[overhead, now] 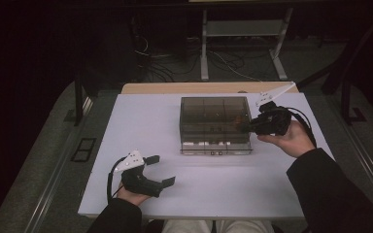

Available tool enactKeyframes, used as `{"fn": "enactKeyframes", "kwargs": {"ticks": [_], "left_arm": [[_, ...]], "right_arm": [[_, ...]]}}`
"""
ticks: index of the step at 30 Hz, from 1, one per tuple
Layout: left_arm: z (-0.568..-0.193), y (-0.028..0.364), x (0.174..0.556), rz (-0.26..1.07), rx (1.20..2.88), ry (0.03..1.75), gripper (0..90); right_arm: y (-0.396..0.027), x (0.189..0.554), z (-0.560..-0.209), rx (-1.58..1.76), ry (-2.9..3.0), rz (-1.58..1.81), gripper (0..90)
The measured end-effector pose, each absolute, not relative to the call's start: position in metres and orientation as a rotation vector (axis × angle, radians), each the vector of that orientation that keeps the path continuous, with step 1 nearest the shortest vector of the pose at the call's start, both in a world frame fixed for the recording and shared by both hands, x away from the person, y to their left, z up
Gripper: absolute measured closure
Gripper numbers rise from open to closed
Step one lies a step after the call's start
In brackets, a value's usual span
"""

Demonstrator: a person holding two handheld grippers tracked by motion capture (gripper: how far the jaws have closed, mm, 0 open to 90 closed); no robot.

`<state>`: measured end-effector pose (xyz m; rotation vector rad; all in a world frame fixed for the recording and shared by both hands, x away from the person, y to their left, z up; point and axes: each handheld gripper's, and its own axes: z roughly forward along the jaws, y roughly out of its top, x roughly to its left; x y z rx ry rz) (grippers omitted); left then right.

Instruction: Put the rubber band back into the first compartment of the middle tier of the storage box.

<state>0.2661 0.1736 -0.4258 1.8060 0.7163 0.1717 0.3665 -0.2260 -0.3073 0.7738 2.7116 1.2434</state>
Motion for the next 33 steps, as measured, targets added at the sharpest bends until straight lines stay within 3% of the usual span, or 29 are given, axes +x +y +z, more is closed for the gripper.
{"fn": "enactKeyframes", "kwargs": {"ticks": [33], "left_arm": [[-0.426, 0.173, 0.266, 0.165, 1.805, 0.716, 0.0]], "right_arm": [[-0.164, 0.376, -0.322, 0.635, 2.806, 1.247, 85.3]]}}
